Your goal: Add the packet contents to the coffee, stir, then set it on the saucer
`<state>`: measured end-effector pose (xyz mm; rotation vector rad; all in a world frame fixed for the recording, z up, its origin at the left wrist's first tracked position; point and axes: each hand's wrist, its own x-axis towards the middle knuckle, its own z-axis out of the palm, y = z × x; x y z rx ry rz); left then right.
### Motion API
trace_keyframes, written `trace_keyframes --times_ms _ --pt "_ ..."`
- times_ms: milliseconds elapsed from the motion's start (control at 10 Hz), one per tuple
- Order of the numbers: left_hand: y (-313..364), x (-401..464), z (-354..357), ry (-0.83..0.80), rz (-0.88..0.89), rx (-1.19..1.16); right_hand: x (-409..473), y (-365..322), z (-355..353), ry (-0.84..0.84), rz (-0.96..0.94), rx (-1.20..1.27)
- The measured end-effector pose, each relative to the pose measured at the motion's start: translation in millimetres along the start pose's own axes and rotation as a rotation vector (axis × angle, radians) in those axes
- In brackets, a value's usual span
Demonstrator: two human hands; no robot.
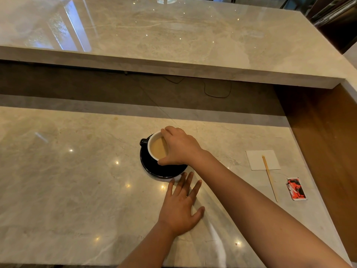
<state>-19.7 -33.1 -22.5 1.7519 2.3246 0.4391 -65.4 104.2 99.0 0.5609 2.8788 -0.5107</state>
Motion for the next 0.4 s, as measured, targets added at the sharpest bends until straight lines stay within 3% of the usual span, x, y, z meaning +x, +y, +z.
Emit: trace_keyframes --times_ms 200,400 --pt "1 -1 1 0.008 0.013 -0.007 -10 4 -11 0.016 0.064 0.077" --pt "-2 -1 6 0.019 0.018 0.000 -50 32 -8 0.169 0.251 0.017"
